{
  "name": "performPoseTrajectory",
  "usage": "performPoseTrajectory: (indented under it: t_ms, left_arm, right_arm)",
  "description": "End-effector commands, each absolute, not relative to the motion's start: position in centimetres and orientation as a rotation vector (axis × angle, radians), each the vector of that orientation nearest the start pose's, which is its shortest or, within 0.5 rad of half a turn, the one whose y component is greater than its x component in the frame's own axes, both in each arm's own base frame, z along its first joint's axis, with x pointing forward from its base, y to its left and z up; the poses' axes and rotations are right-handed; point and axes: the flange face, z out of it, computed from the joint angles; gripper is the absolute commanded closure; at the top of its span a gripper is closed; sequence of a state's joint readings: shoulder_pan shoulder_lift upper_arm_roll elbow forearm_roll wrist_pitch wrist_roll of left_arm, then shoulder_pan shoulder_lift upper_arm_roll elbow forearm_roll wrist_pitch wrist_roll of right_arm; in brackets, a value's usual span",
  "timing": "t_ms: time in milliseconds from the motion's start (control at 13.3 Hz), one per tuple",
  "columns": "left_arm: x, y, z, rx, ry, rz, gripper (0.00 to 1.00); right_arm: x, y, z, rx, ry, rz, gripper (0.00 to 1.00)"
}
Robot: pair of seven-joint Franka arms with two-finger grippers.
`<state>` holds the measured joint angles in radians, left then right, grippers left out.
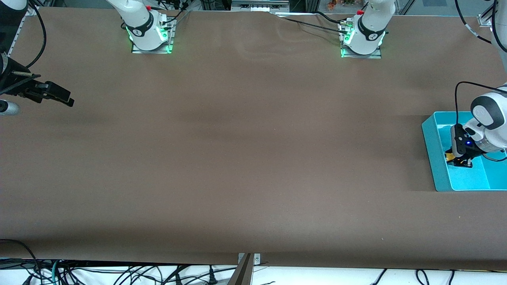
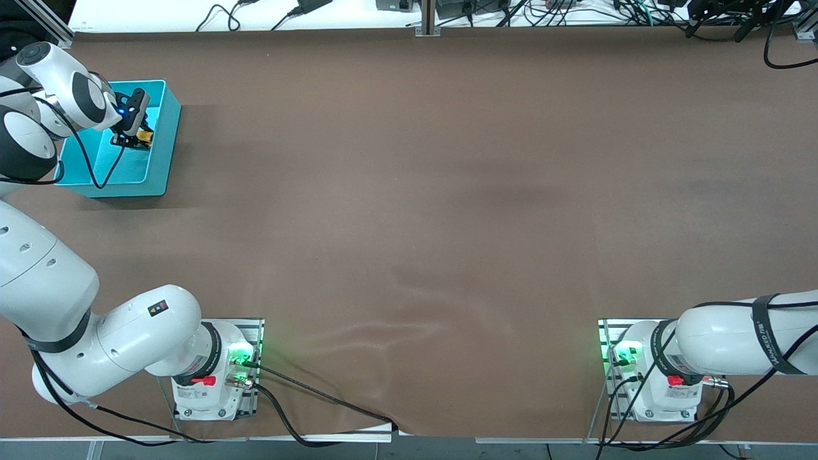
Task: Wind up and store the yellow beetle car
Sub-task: 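Lower the car into the turquoise bin and open the left gripper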
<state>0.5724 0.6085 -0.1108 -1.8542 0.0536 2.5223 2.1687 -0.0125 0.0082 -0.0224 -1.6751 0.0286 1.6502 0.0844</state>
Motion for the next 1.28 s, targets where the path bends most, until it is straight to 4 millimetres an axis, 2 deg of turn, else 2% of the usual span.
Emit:
performPoseTrajectory:
  t_ms: [0, 75, 150, 451, 601, 752, 902, 1052, 1203]
  left_arm:
    - [58.5, 29.5, 21.9, -1.988, 2.349, -0.097, 0.14]
    - [58.5, 29.5, 22.7, -2.001, 2.353, -0.09, 0.04]
    - [58.5, 29.3, 24.2, -2.027, 2.331, -0.09, 0.0]
    - [58.6, 26.9, 29.6, -2.212, 2.245, -0.06, 0.0]
    - [58.3, 25.6, 31.6, -2.406, 2.102, -0.02, 0.0]
    - [58.5, 23.1, 33.2, -2.604, 1.894, 0.023, 0.0]
    - [59.2, 18.5, 36.2, -2.815, 1.644, -0.008, 0.0]
    - [59.5, 12.7, 40.6, -2.943, 1.39, 0.022, 0.0]
    - [59.2, 8.1, 44.9, -3.053, 1.107, 0.048, 0.0]
  right_arm:
    - [55.9, -1.7, 58.0, -3.091, 0.203, 0.054, 0.0]
    - [55.9, -1.7, 58.0, -3.091, 0.201, 0.054, 0.0]
    - [55.9, -1.8, 58.0, -3.091, 0.206, 0.054, 0.0]
    - [56.0, -1.7, 58.0, -3.093, 0.203, 0.042, 0.0]
    - [55.9, -1.8, 58.0, -3.092, 0.206, 0.047, 0.0]
    - [55.9, -1.7, 58.0, -3.091, 0.201, 0.049, 0.0]
    - [55.9, -1.8, 57.9, -3.092, 0.206, 0.052, 0.0]
    - [55.9, -1.7, 58.0, -3.091, 0.203, 0.049, 0.0]
    - [55.9, -1.8, 58.0, -3.092, 0.206, 0.049, 0.0]
